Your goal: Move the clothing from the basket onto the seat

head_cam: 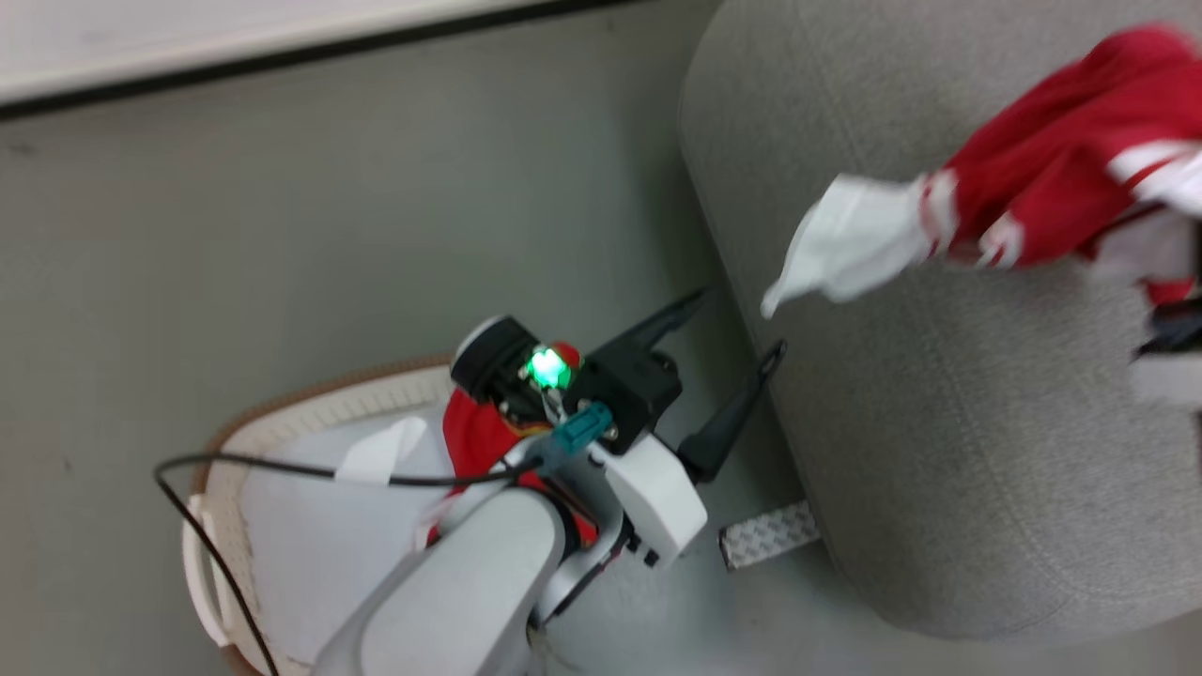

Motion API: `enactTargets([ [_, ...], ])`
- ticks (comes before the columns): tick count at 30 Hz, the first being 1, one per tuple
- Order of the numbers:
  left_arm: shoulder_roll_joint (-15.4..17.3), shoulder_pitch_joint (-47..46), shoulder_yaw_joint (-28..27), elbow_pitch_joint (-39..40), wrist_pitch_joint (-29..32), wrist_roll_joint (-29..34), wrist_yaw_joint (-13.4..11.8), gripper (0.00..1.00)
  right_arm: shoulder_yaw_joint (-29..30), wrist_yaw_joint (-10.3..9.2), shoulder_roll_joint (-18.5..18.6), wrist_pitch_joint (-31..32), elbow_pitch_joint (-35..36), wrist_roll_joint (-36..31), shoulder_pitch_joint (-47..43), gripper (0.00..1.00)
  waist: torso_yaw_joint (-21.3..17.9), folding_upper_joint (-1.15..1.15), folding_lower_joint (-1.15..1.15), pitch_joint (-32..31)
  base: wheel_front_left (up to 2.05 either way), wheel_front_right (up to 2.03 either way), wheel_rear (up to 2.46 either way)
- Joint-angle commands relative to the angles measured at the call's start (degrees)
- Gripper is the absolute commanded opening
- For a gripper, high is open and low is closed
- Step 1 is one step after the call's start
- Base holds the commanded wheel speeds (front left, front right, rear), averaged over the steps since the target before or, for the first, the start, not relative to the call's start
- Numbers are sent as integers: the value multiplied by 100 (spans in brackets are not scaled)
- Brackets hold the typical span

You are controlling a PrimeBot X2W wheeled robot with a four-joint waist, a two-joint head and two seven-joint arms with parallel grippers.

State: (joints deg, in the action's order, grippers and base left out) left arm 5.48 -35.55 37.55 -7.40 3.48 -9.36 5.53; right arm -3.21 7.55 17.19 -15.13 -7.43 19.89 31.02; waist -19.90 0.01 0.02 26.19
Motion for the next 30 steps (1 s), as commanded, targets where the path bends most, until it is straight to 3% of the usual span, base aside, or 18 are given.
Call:
enactTargets([
  [1, 53, -164, -12, -40, -24, 94, 24, 100, 150, -12, 118, -4, -106, 106, 295, 0, 31, -1, -2, 689, 0, 0, 0],
  [6, 79, -640, -14, -164, -103, 221, 33, 100, 658, -12, 722, -3, -926, 375, 1406, 0, 209, -1, -2, 1286, 0, 0, 0],
  [13, 48, -896, -23, -345, -324, 259, -26, 100, 1508, -12, 1568, -2, -2426, -109, 2563, 0, 530, -1, -2, 1719, 0, 0, 0],
  [17, 19, -878, 18, -493, -452, 218, -50, 100, 1862, -12, 1666, -1, -3292, -559, 2689, 0, 687, -1, -2, 1778, 0, 0, 0],
  [18, 17, -856, 14, -524, -479, 205, -65, 100, 1948, -12, 1621, -2, -3455, -595, 2661, 10, 708, -1, -2, 1777, 0, 0, 0],
  [20, 33, -802, -1, -605, -546, 168, -83, 100, 2081, -12, 1465, -1, -3778, -676, 2541, 50, 729, -1, -2, 1758, 0, 0, 0],
  [21, 50, -776, -6, -631, -580, 157, -102, 100, 2114, -12, 1401, -1, -3900, -732, 2455, 100, 731, -1, -2, 1741, 0, 0, 0],
  [25, 129, -643, -53, -741, -672, 96, -161, 100, 2181, -12, 1040, -2, -3975, -815, 2145, 100, 707, -1, -2, 1591, 0, 0, 0],
  [30, 225, -374, -148, -874, -816, -50, -264, 100, 1941, -12, 590, -2, -3458, -823, 1420, 100, 625, -1, -2, 1195, 0, 0, 0],
])
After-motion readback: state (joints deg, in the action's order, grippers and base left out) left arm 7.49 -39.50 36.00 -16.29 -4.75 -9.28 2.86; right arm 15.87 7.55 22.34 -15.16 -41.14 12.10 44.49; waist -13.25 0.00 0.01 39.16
